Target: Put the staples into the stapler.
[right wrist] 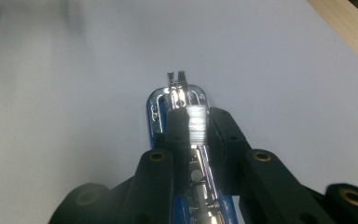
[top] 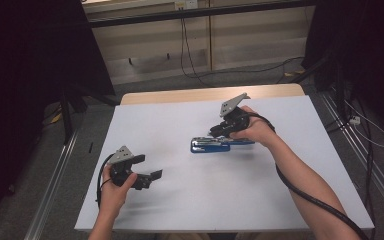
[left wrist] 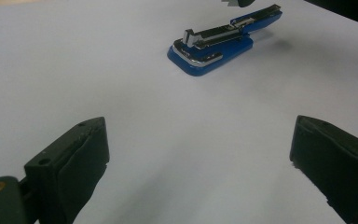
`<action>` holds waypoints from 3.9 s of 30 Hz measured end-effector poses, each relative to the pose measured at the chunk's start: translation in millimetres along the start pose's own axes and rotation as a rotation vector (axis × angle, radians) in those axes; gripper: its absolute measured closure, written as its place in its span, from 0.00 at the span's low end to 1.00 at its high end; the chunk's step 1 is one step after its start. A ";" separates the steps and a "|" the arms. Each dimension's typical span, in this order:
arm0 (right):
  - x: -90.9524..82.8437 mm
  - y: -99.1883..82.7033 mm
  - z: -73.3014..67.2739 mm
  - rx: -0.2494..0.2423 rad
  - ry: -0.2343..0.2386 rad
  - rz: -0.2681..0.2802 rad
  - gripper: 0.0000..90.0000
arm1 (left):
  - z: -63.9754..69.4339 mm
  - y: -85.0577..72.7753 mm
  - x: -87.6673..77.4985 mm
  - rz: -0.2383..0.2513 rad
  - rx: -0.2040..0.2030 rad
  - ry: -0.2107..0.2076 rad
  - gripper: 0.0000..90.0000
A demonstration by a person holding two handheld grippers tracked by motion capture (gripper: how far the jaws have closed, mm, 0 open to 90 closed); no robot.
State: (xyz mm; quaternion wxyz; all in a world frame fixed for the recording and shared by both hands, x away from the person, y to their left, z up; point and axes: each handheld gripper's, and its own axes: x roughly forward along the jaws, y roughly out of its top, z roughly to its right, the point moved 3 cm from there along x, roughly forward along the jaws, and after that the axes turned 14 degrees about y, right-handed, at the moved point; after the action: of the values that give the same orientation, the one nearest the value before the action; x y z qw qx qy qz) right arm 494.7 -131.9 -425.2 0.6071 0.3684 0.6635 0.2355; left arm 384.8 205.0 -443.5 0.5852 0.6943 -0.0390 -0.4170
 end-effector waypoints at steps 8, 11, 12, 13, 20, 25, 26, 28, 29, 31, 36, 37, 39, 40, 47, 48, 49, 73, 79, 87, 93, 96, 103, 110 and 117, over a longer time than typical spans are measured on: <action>3.0 3.3 1.4 -0.011 0.010 0.000 0.88 | 0.5 0.1 -0.3 0.003 -0.002 -0.003 0.05; 4.6 4.4 2.1 -0.013 0.011 -0.001 0.88 | 0.5 -0.1 -0.2 0.002 -0.001 -0.004 0.05; 5.0 4.7 2.4 -0.013 0.009 0.000 0.88 | 0.5 -0.1 -0.2 0.003 -0.002 -0.004 0.05; 5.5 5.0 2.9 -0.012 0.010 0.003 0.88 | 0.7 -0.1 -0.2 0.003 -0.003 -0.004 0.05; 9.1 6.7 4.9 -0.015 0.019 0.005 0.88 | 0.2 -0.5 -0.4 0.000 -0.002 -0.001 0.05; 11.3 7.3 6.8 -0.019 0.020 -0.001 0.88 | 0.1 -0.7 -0.6 -0.001 0.000 0.000 0.05; 11.8 7.3 7.0 -0.017 0.022 -0.002 0.88 | 0.1 -0.7 -0.5 -0.001 0.000 0.000 0.05; 13.0 7.3 7.5 -0.019 0.025 -0.003 0.88 | 0.1 -0.8 -0.3 -0.001 0.002 0.000 0.05; 13.6 7.2 8.0 -0.022 0.025 -0.005 0.88 | 0.0 -0.8 -0.2 -0.001 0.003 0.000 0.05; 14.7 7.0 8.4 -0.018 0.027 -0.005 0.88 | 0.0 -0.8 -0.3 -0.001 0.002 0.001 0.05; 17.3 7.3 9.2 -0.023 0.031 -0.011 0.88 | -0.2 -0.7 -0.4 -0.001 0.002 0.001 0.05; 18.0 7.3 9.3 -0.024 0.035 -0.012 0.88 | 0.0 -0.7 -0.3 -0.001 0.001 0.001 0.05; 19.2 7.1 9.7 -0.024 0.036 -0.014 0.88 | 0.0 -0.9 -0.2 -0.002 0.003 0.000 0.05; 19.8 6.8 9.8 -0.025 0.037 -0.016 0.88 | -0.3 -0.9 -0.3 -0.002 0.005 0.001 0.05; 24.8 6.2 10.4 -0.032 0.050 -0.026 0.88 | -0.5 -1.0 -0.3 -0.002 0.003 0.002 0.05; 25.5 6.3 10.6 -0.035 0.048 -0.027 0.88 | -0.6 -1.1 -0.3 -0.003 0.004 0.001 0.05; 26.1 6.4 10.7 -0.035 0.049 -0.028 0.88 | -0.5 -1.2 -0.2 -0.004 0.003 0.000 0.05; 39.2 6.2 12.4 -0.051 0.068 -0.045 0.88 | -0.9 -1.6 0.5 -0.005 0.001 -0.001 0.05; 40.4 7.0 12.4 -0.065 0.068 -0.055 0.88 | -1.2 -1.7 0.4 -0.004 -0.002 0.000 0.05; 42.5 7.8 11.9 -0.083 0.079 -0.071 0.88 | -1.6 -1.7 0.6 -0.004 0.000 0.001 0.05; 43.7 7.6 12.3 -0.084 0.081 -0.076 0.88 | -1.9 -1.7 0.2 -0.004 -0.002 0.000 0.05; 44.5 7.6 12.4 -0.087 0.082 -0.076 0.88 | -1.9 -1.9 0.4 -0.005 -0.002 0.000 0.05; 46.2 7.5 12.7 -0.090 0.087 -0.077 0.88 | -2.1 -1.8 0.4 -0.007 0.000 0.002 0.05; 47.4 8.1 13.4 -0.085 0.091 -0.074 0.88 | -2.4 -2.0 0.5 -0.005 -0.004 0.001 0.05; 47.9 8.8 13.7 -0.083 0.094 -0.077 0.88 | -2.4 -2.0 0.3 -0.007 -0.004 0.003 0.05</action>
State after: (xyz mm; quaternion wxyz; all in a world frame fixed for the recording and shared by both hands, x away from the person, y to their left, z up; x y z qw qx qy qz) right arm 510.4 -91.2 -450.8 0.5986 0.3055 0.6946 0.2566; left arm 385.7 207.3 -445.4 0.5852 0.6939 -0.0349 -0.4181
